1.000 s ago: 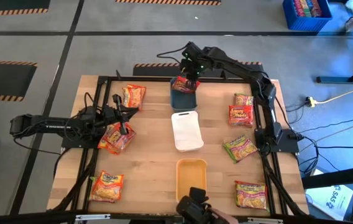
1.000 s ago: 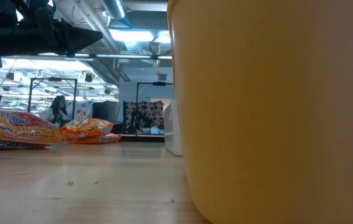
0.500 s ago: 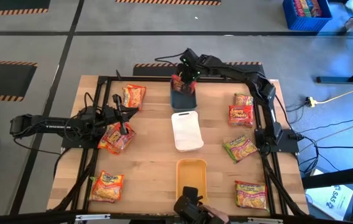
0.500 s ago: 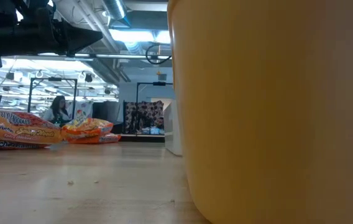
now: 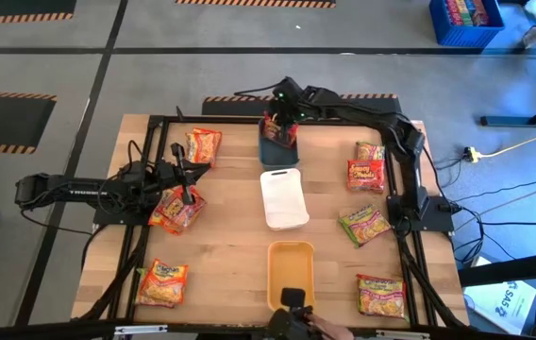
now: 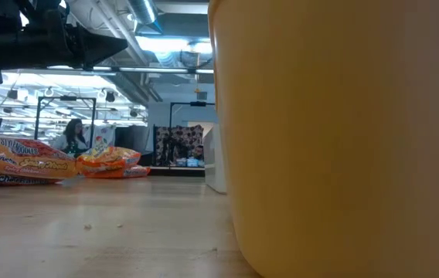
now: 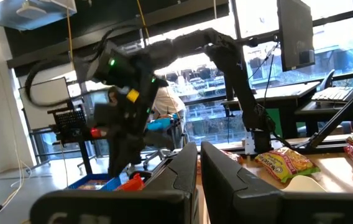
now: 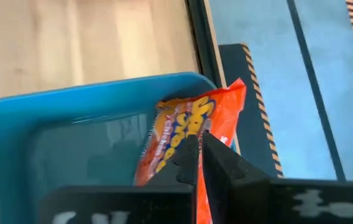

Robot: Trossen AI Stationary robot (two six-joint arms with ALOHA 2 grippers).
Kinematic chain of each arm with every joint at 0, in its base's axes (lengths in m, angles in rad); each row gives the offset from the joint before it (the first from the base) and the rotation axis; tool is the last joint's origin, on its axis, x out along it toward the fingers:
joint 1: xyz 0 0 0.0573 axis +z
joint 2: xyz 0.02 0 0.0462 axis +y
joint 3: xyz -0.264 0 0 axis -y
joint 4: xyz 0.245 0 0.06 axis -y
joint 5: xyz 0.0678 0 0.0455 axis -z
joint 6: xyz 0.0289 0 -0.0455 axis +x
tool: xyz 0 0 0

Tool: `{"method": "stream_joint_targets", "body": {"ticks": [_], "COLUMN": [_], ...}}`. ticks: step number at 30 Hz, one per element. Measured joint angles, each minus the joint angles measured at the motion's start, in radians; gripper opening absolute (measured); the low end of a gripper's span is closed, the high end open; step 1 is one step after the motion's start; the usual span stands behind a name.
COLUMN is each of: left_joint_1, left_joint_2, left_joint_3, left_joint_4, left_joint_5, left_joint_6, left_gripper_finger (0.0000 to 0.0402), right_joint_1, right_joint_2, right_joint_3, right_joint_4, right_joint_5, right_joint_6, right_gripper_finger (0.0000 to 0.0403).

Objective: Sort Maruchan noodles
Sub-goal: Put the red noodle pack into the blue bin

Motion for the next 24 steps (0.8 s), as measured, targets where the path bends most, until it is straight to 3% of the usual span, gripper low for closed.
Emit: {"method": "stream_joint_targets", "body": {"ticks": [5,8,19,24], "left_joint_1": [0.0,0.0,0.0,0.0], "left_joint_2": [0.0,0.0,0.0,0.0], "left_joint_3": [0.0,0.0,0.0,0.0], "left_joint_4": [0.0,0.0,0.0,0.0], "left_joint_5": [0.0,0.0,0.0,0.0], "left_joint_6": [-0.001,-0.001,-0.003,-0.003], "left_gripper_finger": [0.0016,0.0016,0.0016,0.0016], "right_joint_1": [-0.034,-0.074,-0.141,-0.14], "right_joint_2": [-0.074,-0.079,0.045,0.085], "right_joint_3": [0.002,0.002,0.001,0.0], "right_joint_4": [-0.059,-0.105,-0.028,-0.018], "right_joint_5": [0.007,-0.052,-0.252,-0.295], "right_joint_6": [0.169,0.241,0.309,0.308], "right_gripper_finger": [0.0006,0.0028,0.0285,0.0327]}}
